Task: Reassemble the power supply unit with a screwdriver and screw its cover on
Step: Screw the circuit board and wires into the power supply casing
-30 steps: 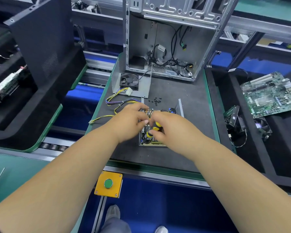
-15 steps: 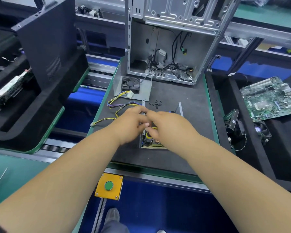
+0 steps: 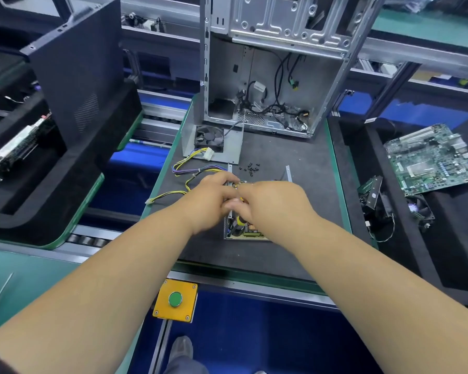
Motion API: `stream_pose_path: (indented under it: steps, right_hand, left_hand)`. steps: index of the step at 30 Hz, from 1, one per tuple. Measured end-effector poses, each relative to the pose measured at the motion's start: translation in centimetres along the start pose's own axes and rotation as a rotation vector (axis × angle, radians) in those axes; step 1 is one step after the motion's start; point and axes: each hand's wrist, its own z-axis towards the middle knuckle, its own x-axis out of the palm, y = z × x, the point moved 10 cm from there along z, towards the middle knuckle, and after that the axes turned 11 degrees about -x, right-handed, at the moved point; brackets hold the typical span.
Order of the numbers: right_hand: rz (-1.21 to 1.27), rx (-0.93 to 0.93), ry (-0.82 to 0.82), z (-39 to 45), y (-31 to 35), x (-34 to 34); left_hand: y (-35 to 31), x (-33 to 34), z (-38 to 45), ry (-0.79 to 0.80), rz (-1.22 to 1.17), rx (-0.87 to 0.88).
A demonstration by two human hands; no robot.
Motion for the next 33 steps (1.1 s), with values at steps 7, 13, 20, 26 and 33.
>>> stream_pose_path:
  steps: [7,13,20,26,33]
  right_hand:
    - [0.257,-0.105,0.185,-0.1,0.4,0.9]
    - [-0.066,0.021,0.146,0.6,-0.1,0.4]
    - [0.319,-0.148,0.067,0.6,0.9,0.1]
    - [0.093,0.075,0.114,0.1,-0.9,1.0]
    - [0.202,0.035,0.24,0.2,-0.5,1.2]
  left_hand:
    - [-0.5,-0.3,-0.1,-0.024,-0.002,0.02]
    - [0.2,0.2,0.0,0.007,-0.007,-0.029]
    - [-0.2,0.0,0.0,0.027,-0.025,0.002]
    - [0.2,0.1,-0.1,0.006,-0.01,-0.035]
    - [0.0,0.0,0.0,-0.001,-0.017,-0.019]
